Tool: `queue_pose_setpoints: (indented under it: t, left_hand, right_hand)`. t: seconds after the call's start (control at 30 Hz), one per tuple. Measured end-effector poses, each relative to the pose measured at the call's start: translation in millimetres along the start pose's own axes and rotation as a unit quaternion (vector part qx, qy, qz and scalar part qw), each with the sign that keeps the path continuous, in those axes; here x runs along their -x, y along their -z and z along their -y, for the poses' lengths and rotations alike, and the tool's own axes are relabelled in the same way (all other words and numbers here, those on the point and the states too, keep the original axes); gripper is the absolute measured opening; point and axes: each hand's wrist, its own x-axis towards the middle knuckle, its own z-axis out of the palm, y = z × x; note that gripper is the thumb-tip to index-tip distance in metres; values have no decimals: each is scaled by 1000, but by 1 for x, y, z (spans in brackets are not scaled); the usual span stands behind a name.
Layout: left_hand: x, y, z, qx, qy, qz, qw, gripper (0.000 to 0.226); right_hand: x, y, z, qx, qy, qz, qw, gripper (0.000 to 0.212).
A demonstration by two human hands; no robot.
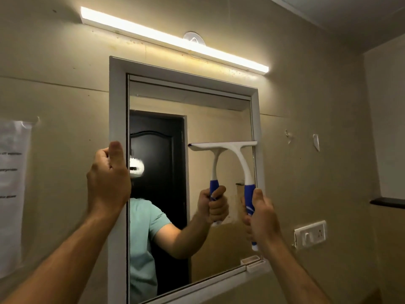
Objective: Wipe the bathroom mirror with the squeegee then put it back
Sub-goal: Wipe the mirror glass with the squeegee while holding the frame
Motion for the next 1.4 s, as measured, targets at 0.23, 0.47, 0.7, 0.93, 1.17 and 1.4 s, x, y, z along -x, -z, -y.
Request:
queue_pose_setpoints:
  t: [0.23, 0.47, 0.7, 0.93, 1.17, 1.4]
  left_hand:
    - [2, 1, -4, 12, 21, 1, 1000, 51]
    - [5, 2, -8, 1, 38, -12, 999, 55]
    - [7, 5, -12, 3, 29, -9, 1000, 52]
    - [5, 4, -9, 3, 40, -5, 999, 56]
    - [6, 5, -6, 11, 33, -9, 999, 60]
    - [2, 3, -4, 6, 36, -7, 999, 54]
  right_hand:
    - [-25, -16, 9, -26, 2, -2, 1000, 52]
    - [25, 1, -56, -2, -22, -21, 1000, 49]
    - [13, -2, -19, -20, -9, -4, 1000, 44]
    - [43, 10, -55, 3, -38, -22, 999, 48]
    - [46, 6, -57, -3, -52, -25, 998, 50]
    - [38, 5, -60, 2, -41, -35, 999, 53]
